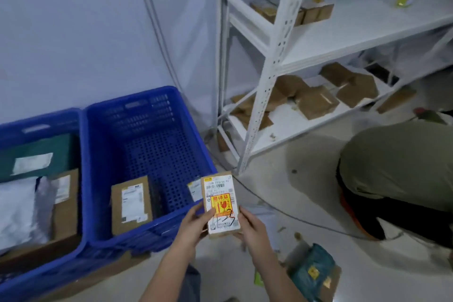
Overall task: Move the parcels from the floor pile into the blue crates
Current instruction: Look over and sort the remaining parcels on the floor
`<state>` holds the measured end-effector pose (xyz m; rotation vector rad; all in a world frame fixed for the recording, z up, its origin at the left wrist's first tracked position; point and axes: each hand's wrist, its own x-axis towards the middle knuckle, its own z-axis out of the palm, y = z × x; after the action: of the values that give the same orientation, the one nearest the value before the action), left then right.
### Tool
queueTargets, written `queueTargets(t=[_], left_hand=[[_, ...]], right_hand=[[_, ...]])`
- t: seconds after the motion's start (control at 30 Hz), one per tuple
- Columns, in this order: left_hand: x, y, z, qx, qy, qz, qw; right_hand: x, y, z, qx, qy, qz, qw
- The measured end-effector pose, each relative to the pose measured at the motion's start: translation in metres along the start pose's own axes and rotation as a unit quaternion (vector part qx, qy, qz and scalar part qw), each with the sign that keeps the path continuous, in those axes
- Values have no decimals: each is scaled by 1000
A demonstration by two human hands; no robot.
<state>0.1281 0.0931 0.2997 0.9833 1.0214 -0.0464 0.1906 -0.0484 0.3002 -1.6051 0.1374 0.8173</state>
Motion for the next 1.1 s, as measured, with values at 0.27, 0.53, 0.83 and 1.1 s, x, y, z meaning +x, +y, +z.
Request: queueTargets(t=[0.27,0.53,0.83,1.1], left_hand=[[56,34,-69,-55,64,-20,996],[157,52,-96,-100,74,-96,988],[255,16,-112,-31,170,-162,972],[309,-37,-133,22,189,-229,955]], right_hand=[[63,-14,80,-177,-22,-32,983],[140,-18,147,-325,-8,7,946],[223,32,165,-451,-112,88,881],[283,89,185,-381,-186,280,861]])
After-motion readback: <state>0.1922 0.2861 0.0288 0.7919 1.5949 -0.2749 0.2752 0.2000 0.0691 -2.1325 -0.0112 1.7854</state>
